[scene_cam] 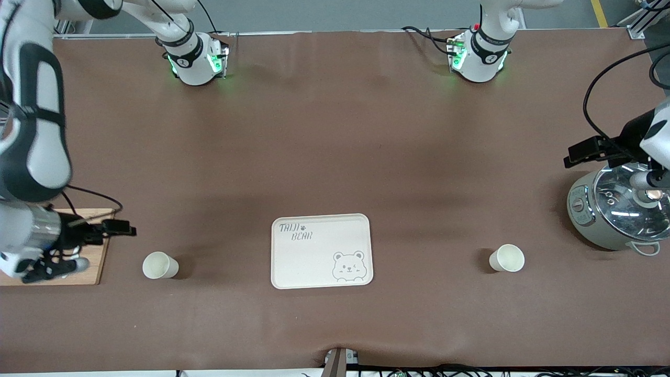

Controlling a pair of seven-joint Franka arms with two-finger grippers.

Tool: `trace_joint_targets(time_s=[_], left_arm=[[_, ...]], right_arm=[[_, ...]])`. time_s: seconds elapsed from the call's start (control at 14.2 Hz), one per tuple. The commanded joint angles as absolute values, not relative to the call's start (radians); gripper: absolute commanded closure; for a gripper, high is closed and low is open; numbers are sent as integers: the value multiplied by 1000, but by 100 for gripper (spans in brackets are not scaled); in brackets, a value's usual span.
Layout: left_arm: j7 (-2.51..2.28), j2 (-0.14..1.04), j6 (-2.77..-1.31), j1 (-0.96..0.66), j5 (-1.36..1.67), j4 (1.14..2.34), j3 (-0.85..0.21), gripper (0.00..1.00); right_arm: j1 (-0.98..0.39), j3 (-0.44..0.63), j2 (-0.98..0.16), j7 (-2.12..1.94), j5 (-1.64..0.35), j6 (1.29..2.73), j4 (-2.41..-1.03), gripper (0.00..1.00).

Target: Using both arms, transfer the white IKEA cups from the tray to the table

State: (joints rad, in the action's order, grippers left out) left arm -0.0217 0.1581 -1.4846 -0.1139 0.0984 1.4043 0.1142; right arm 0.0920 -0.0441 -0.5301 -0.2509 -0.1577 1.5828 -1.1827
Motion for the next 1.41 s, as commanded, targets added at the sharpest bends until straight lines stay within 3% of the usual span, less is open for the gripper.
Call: trace_joint_targets(time_s=[0.0, 0.21, 0.42, 0.49, 0.71, 1.34], left_arm=[[-38, 95, -1450, -115, 66, 1437, 106, 0], [-21, 92, -1442, -112, 66, 1430, 106, 0], [-32, 92, -1443, -112, 66, 1424, 106, 0], [-34, 94, -1443, -112, 64, 1424, 106, 0], [-35, 92, -1442, -112, 64, 1402, 106, 0], [-20, 84, -1442, -117, 46, 1404, 104, 0]], right_arm=[[98, -44, -359, -169, -161, 1491, -1238, 0], [101, -43, -159, -150, -82, 1384, -1336, 0], [132, -32, 84, -150, -37, 1384, -1539, 0], [130, -40, 107, -126, 21, 1402, -1584, 0], [138, -37, 65, -101, 34, 1486, -1595, 0], [135, -35, 52, -101, 32, 1502, -1594, 0]])
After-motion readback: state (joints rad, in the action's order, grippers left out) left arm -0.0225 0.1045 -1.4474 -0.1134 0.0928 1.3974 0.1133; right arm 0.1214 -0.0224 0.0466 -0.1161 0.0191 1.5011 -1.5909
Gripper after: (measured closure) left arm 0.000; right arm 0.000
